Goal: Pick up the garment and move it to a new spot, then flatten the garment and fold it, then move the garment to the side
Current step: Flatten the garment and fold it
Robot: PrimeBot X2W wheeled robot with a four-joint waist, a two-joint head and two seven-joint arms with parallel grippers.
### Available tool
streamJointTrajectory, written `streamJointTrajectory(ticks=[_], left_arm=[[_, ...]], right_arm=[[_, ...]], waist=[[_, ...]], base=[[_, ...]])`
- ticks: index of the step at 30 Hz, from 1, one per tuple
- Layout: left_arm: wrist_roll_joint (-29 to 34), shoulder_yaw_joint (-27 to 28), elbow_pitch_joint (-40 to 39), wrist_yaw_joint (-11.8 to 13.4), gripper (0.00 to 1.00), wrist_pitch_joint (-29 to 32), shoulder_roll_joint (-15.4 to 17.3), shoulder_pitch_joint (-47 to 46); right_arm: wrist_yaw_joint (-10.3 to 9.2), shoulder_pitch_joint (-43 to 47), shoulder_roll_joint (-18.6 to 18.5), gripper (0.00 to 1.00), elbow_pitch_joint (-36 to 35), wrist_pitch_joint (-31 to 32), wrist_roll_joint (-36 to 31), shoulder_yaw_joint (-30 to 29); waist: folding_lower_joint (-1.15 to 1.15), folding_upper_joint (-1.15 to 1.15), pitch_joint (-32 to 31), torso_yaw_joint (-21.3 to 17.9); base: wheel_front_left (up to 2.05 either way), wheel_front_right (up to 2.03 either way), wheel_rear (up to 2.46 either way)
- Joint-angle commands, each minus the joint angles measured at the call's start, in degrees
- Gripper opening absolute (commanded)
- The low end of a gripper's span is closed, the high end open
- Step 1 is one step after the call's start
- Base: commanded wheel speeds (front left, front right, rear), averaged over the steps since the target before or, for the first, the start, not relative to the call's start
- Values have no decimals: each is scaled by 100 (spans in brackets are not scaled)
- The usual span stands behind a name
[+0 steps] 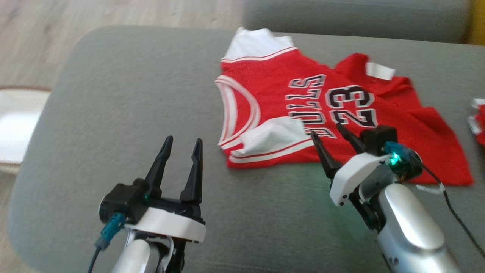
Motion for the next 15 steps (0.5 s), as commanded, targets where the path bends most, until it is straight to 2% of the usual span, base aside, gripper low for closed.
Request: streamJointTrajectory(ticks=[1, 9, 15], left_arm=[[-52, 121, -168, 8, 100, -31, 26, -323], [-106, 14, -150, 52, 100, -31, 26, -430], [-167, -61, -153, 94, 100, -31, 26, -484]], right_arm=[[-5, -362, -61, 100, 69, -10, 34, 217], [-5, -1036, -263, 100, 1176, -231, 35, 439], [-5, -1396, -299, 100, 1861, -428, 84, 617]], waist=[[0, 0, 213, 365], [0, 0, 415, 814], [0, 0, 494, 1008]], base=[[0, 0, 0], [0, 0, 0], [0, 0, 0]])
